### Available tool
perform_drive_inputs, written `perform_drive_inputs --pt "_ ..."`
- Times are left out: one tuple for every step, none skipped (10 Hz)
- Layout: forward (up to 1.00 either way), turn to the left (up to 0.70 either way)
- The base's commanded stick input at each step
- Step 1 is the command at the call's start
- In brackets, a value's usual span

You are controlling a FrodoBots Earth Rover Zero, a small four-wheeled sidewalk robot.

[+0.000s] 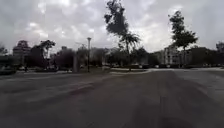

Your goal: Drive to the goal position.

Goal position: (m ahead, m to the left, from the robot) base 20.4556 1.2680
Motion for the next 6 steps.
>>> perform_drive_inputs --pt "1.0 -0.4" --pt "1.0 -0.4" --pt "1.0 -0.4" --pt "1.0 -0.4" --pt "1.0 -0.4" --pt "1.0 -0.4"
